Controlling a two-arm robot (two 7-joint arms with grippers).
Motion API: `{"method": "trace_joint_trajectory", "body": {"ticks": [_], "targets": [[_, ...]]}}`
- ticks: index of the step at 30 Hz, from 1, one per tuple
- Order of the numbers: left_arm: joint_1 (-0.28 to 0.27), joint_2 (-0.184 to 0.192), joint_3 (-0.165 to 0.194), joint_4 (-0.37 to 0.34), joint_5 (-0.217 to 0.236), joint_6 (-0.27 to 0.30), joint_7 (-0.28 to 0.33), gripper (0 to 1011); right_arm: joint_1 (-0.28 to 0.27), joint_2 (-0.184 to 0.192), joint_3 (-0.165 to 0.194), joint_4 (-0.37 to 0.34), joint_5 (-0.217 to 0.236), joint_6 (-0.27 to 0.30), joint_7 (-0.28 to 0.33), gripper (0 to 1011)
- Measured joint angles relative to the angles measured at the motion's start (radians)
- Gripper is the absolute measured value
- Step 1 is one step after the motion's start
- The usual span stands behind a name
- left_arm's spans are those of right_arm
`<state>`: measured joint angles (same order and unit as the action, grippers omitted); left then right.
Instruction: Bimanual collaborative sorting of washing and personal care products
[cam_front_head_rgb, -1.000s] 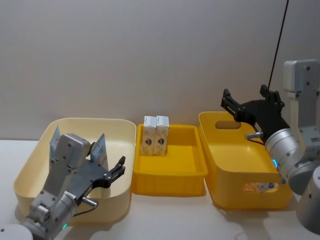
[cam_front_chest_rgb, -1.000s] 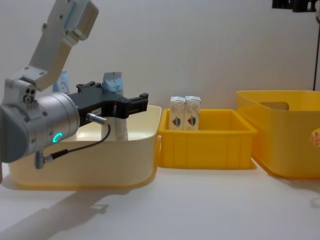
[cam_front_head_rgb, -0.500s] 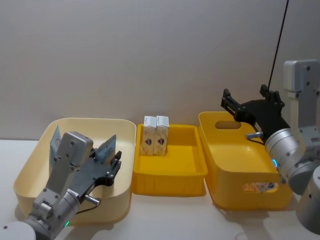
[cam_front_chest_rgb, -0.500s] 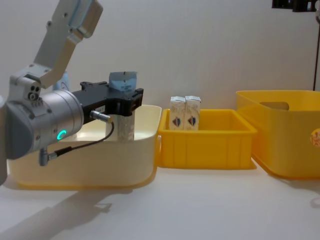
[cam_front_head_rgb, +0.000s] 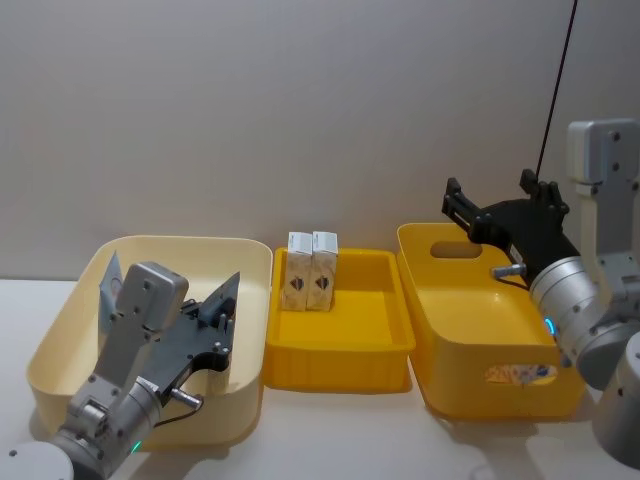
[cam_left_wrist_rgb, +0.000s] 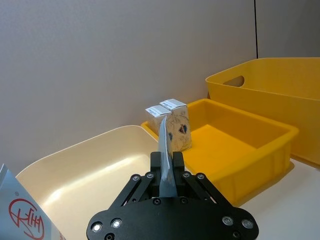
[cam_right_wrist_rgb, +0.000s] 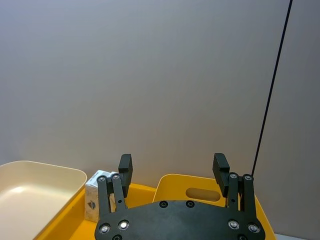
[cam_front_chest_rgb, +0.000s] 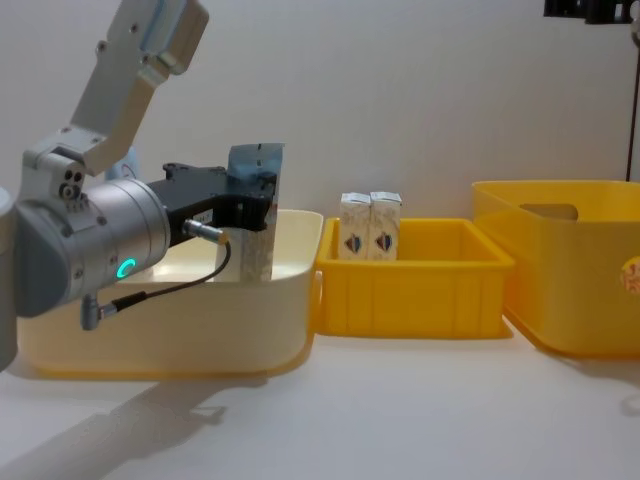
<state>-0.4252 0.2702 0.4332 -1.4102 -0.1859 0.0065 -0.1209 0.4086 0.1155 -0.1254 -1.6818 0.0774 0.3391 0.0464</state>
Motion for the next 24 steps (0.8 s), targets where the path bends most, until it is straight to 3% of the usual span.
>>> {"method": "trace_joint_trajectory", "body": {"ticks": [24], "targets": [[-0.010,0.000,-0.009,-0.014,0.013,-0.022,-0.001,139,0.000,0.000,0.000,0.000,0.000,0.000,0.000,1001]]}}
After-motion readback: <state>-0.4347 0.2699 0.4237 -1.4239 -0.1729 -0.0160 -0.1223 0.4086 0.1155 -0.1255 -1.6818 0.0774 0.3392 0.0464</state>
